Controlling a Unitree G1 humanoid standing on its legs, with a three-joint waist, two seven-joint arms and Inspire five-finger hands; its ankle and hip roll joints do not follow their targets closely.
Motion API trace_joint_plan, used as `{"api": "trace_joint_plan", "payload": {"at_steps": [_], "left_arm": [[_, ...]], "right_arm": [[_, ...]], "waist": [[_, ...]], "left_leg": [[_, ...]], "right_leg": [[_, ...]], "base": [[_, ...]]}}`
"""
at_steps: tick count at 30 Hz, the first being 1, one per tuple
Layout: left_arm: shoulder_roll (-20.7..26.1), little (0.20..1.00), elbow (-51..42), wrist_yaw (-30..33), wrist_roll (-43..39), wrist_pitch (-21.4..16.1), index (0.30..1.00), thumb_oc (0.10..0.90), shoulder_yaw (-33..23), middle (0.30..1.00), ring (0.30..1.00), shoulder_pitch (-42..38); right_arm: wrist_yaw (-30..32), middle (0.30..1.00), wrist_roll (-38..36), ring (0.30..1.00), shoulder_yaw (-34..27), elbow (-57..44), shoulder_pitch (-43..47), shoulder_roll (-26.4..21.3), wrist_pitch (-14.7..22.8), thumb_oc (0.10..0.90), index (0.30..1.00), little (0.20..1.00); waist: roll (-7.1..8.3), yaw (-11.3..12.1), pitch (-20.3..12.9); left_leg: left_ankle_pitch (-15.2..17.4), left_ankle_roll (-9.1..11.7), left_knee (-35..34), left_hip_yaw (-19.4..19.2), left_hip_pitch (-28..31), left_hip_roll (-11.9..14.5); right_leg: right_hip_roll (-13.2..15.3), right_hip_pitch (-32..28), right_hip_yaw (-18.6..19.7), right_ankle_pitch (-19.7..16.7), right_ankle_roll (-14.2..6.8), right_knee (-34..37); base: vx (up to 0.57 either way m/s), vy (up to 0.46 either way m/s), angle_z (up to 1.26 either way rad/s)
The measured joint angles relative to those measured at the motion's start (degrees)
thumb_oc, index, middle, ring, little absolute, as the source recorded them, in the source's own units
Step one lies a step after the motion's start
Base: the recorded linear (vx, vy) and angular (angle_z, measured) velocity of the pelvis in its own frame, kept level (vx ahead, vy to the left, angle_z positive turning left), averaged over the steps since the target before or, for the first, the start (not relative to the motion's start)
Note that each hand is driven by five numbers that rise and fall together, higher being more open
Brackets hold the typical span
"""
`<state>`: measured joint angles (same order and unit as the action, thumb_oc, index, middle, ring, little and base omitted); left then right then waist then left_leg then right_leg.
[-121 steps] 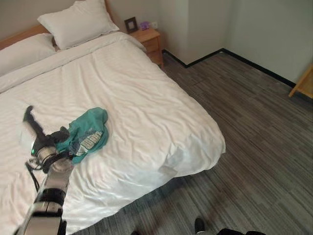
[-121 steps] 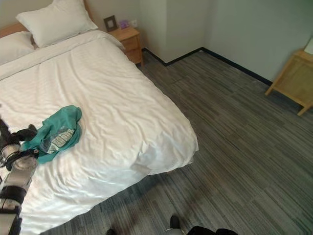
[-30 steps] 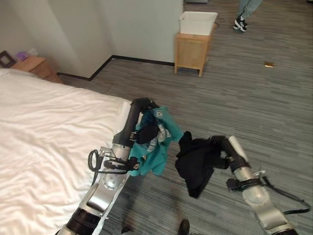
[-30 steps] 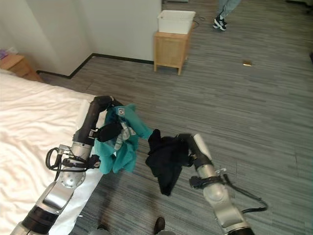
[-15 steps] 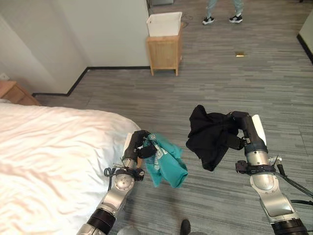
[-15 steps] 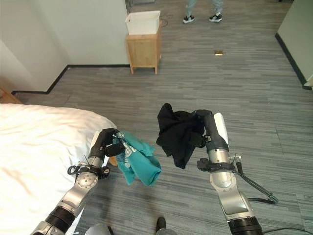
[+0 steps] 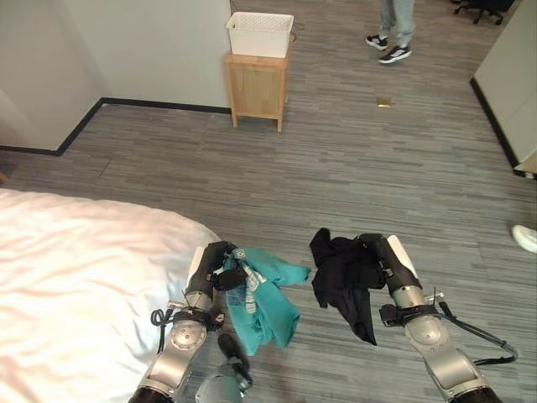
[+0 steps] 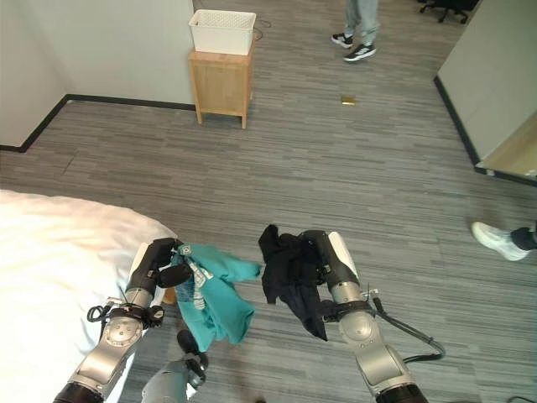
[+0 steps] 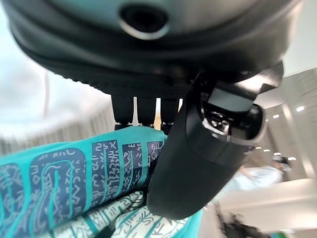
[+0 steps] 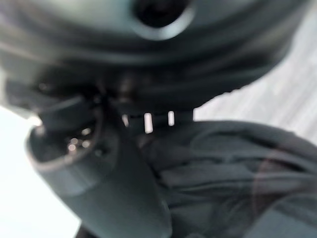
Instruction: Pick up bed clothes into laundry basket.
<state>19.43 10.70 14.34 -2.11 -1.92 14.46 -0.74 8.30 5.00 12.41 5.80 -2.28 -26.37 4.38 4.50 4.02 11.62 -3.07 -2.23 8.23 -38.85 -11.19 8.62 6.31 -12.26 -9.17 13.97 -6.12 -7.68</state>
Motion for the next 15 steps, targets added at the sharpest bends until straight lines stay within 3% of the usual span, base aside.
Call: {"api": "trace_joint_plan", "payload": {"at_steps": [1, 2, 4, 5, 7, 8, 10, 11, 12, 13, 14, 15], "left_arm": [[-0.1, 0.300, -0.1, 0.0, 0.0, 0.0, 0.300, 0.400, 0.1, 0.300, 0.300, 0.0], [0.5, 0.300, -0.4, 0.0, 0.1, 0.0, 0.300, 0.400, 1.3, 0.300, 0.300, -0.8], [1.3, 0.300, -0.3, 0.4, 0.1, 0.3, 0.300, 0.400, 1.5, 0.300, 0.300, -2.7], [1.2, 0.300, 0.2, 0.5, 0.2, 1.0, 0.300, 0.400, 3.0, 0.300, 0.300, -5.6], [1.2, 0.300, 0.0, 0.2, 0.5, 1.0, 0.300, 0.400, 4.4, 0.300, 0.300, -8.4], [0.0, 0.300, -0.1, 0.1, 1.3, 0.7, 0.300, 0.400, 4.7, 0.300, 0.300, -10.1], [-1.2, 0.300, -0.1, 0.0, 1.8, 0.5, 0.300, 0.400, 4.8, 0.300, 0.300, -10.4], [-1.4, 0.300, -0.1, 0.0, 2.2, 0.2, 0.300, 0.400, 4.9, 0.300, 0.300, -10.3], [-1.3, 0.300, -0.1, 0.0, 2.2, 0.3, 0.300, 0.400, 5.0, 0.300, 0.300, -10.0], [-1.1, 0.300, -0.2, -0.1, 2.3, 0.2, 0.300, 0.400, 4.6, 0.300, 0.300, -8.6], [-0.6, 0.300, -0.1, -0.1, 2.3, 0.2, 0.300, 0.400, 4.5, 0.300, 0.300, -6.1], [-0.4, 0.300, -0.1, -0.2, 2.3, 0.4, 0.300, 0.400, 4.5, 0.300, 0.300, -5.5]], "right_arm": [[-0.3, 0.300, 0.4, 0.300, 0.5, 0.0, -0.1, 0.2, 0.0, 0.400, 0.300, 0.300], [-0.9, 0.300, 1.3, 0.300, 0.8, -1.0, -1.1, 1.5, 0.0, 0.400, 0.300, 0.300], [-1.0, 0.300, 2.0, 0.300, 0.3, -3.0, -0.8, 2.8, 0.1, 0.400, 0.300, 0.300], [-1.0, 0.300, 2.2, 0.300, -1.1, -4.8, -0.1, 3.1, 0.1, 0.400, 0.300, 0.300], [-0.8, 0.300, 2.3, 0.300, -3.0, -7.4, 0.4, 2.8, 0.2, 0.400, 0.300, 0.300], [-0.3, 0.300, 2.2, 0.300, -3.4, -8.1, 1.1, 2.2, 0.5, 0.400, 0.300, 0.300], [0.0, 0.300, 2.2, 0.300, -3.3, -7.9, 0.7, 1.8, 0.6, 0.400, 0.300, 0.300], [-0.1, 0.300, 2.3, 0.300, -3.0, -7.8, 0.5, 1.0, 0.5, 0.400, 0.300, 0.300], [-0.1, 0.300, 2.3, 0.300, -3.0, -7.7, 0.3, 1.1, 0.4, 0.400, 0.300, 0.300], [0.0, 0.300, 2.5, 0.300, -2.4, -7.3, 0.2, 1.1, 0.4, 0.400, 0.300, 0.300], [0.0, 0.300, 2.9, 0.300, -1.8, -6.2, -0.1, 1.1, 0.1, 0.400, 0.300, 0.300], [-0.1, 0.300, 3.2, 0.300, -1.7, -6.0, -0.2, 1.1, -0.2, 0.400, 0.300, 0.300]], "waist": [[-0.39, -0.3, -0.1], [-0.24, -1.0, 0.0], [-0.46, -1.5, 0.5], [-2.17, -2.8, 1.6], [-4.42, -5.4, 3.0], [-6.09, -8.9, 3.8], [-6.34, -10.1, 3.6], [-6.24, -10.3, 3.2], [-5.77, -10.1, 2.9], [-5.76, -10.1, 2.4], [-5.83, -9.7, 1.0], [-5.60, -9.4, 0.7]], "left_leg": [[-0.2, -0.6, -1.7, 0.3, 1.2, -0.5], [-2.0, -2.2, -5.1, 1.1, 5.2, -1.7], [0.3, -1.5, -8.4, 2.5, 9.6, -2.9], [0.8, -1.8, -10.9, 4.7, 12.6, -3.5], [-0.3, -1.0, -13.0, 6.8, 15.3, -4.5], [2.2, -1.1, -13.3, 11.2, 17.5, -4.6], [2.6, 0.7, -13.3, 11.4, 19.6, -4.6], [4.9, 3.4, -13.2, 11.7, 21.9, -4.2], [5.2, 5.3, -13.3, 11.6, 22.8, -4.2], [6.5, 7.0, -13.3, 12.0, 24.9, -3.4], [8.3, 10.5, -13.5, 12.0, 28.1, -1.5], [8.8, 11.8, -13.2, 11.9, 29.2, -1.3]], "right_leg": [[0.8, 2.9, -1.1, -0.2, -2.9, -7.3], [2.8, 10.7, -1.4, -1.6, -9.7, -27.0], [4.4, 18.7, -1.7, -2.0, -9.4, -40.2], [7.2, 23.1, -6.3, -0.7, -7.1, -42.5], [8.8, 25.6, -8.7, 0.3, -6.6, -36.5], [8.7, 29.1, -6.8, -0.5, -4.0, -26.1], [9.2, 31.6, -6.3, -4.2, -1.4, -15.8], [10.8, 33.7, -6.5, -8.8, -2.5, -4.5], [11.9, 34.1, -8.2, -11.8, -2.7, 0.2], [13.9, 34.8, -10.3, -12.8, -1.7, 2.2], [15.4, 34.0, -15.2, -12.6, -1.6, 4.4], [15.4, 33.5, -16.6, -12.9, -1.7, 4.6]], "base": [[0.42, -0.112, 0.24], [0.45, -0.054, 0.42], [0.63, 0.024, 0.39], [0.59, 0.063, 0.45], [0.54, -0.140, 1.01], [0.54, -0.289, 1.35], [0.54, -0.320, 1.03], [0.51, -0.308, 0.58], [0.48, -0.255, 0.58], [0.45, -0.226, 0.36], [0.41, -0.227, 0.25], [0.25, -0.158, -0.16]]}}
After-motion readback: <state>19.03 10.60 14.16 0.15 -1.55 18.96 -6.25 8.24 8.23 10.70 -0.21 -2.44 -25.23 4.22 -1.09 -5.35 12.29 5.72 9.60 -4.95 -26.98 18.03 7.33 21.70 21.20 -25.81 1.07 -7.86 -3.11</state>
